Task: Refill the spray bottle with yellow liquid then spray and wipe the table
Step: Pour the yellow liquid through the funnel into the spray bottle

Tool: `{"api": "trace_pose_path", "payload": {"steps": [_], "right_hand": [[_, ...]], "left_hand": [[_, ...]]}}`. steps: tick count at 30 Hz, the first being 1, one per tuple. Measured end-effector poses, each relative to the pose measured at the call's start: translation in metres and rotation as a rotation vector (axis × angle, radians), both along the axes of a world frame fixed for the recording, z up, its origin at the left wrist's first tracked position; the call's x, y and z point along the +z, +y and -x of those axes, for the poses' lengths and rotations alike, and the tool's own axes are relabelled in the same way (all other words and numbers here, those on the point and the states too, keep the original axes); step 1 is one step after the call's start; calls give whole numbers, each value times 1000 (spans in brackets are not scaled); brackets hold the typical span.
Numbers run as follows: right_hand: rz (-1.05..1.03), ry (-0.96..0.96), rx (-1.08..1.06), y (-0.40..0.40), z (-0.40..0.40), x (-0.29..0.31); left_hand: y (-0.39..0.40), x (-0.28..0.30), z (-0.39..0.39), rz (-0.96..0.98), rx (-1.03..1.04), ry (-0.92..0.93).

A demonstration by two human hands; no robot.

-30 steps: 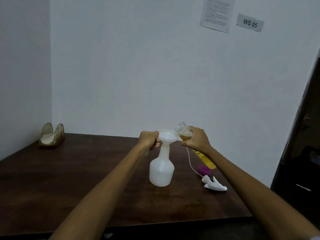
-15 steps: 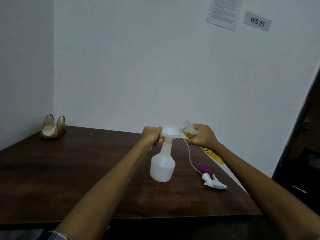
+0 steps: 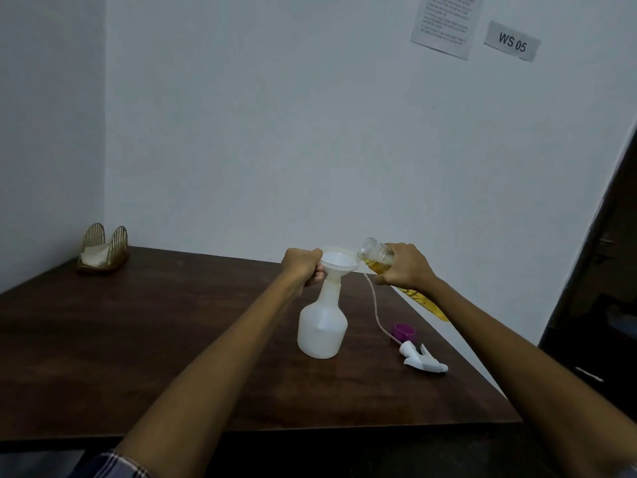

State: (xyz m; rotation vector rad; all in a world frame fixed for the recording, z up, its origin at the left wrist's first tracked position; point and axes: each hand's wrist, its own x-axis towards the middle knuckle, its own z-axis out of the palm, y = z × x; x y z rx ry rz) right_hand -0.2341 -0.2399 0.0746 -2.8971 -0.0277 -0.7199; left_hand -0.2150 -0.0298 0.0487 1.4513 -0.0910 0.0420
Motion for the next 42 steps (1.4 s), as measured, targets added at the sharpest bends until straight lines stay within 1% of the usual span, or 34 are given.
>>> {"api": "trace_pose_path", "payload": {"steps": [15,42], "right_hand": [[63,29,-3,0,1,5],[79,50,-1,1,4,8]], "left_hand": [[-1,2,4,0,4,-9],[-3,2,0,-3,12,-10]]}}
